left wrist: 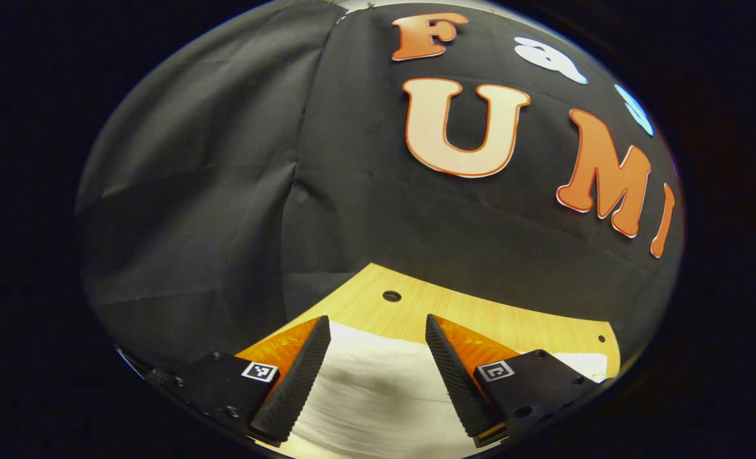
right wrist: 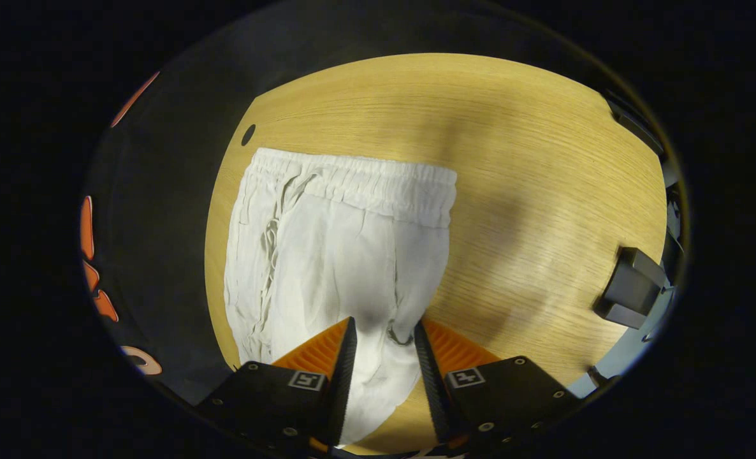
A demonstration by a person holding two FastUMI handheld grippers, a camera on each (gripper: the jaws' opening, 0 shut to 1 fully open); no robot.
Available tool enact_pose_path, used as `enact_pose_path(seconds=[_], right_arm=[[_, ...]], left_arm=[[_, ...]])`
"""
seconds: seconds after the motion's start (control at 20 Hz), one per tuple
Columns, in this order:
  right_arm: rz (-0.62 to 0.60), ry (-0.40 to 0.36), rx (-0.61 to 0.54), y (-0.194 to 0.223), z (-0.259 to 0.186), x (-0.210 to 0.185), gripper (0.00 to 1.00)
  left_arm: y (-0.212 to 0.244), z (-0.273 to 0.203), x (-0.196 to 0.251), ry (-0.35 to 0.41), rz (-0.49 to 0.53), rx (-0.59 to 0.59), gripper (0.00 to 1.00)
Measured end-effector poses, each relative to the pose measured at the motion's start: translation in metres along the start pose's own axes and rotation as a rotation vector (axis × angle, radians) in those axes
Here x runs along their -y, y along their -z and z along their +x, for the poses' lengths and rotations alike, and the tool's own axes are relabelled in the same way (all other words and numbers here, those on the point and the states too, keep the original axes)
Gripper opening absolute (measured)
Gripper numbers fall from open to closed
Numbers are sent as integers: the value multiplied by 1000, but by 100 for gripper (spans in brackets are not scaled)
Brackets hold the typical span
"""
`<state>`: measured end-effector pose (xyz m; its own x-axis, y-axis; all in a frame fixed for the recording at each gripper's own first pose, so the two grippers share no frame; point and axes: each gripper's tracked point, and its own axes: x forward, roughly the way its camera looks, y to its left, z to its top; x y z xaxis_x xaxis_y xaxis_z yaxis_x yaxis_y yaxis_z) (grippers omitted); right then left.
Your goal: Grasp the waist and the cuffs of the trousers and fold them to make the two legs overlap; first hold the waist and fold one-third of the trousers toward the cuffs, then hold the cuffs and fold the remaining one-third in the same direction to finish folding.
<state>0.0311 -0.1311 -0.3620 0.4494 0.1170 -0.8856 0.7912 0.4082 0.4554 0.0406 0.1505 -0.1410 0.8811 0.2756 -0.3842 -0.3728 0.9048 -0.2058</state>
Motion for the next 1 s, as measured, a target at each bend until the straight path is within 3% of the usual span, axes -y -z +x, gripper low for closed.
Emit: enact_pose_path(seconds=[0.05, 0.1, 0.15, 0.3, 0.5, 0.65, 0.9, 1.0], right_arm=[[9, 2, -5, -1, 1, 0, 40], [11, 0, -7, 0, 3, 1, 33], [9, 1, -7, -2, 4, 1, 21], [6, 12, 4, -2, 6, 2, 4], [-9, 6, -6, -2, 6, 2, 2], [-15, -1, -8, -1, 6, 2, 1], [-13, -9, -11, -2, 6, 2, 1], [-8, -13, -11, -2, 7, 1, 1]], left_arm=[[10, 4, -7, -11, -42, -32, 98], [19, 7, -12, -26, -82, -63, 98], [29, 9, -19, -45, -116, -93, 98], [59, 15, -40, -113, -168, -165, 99], [101, 24, -61, -176, -338, -299, 100], [138, 20, -78, -262, -529, -418, 100], [165, 7, -61, -348, -688, -574, 96], [172, 3, -57, -371, -749, -616, 100]])
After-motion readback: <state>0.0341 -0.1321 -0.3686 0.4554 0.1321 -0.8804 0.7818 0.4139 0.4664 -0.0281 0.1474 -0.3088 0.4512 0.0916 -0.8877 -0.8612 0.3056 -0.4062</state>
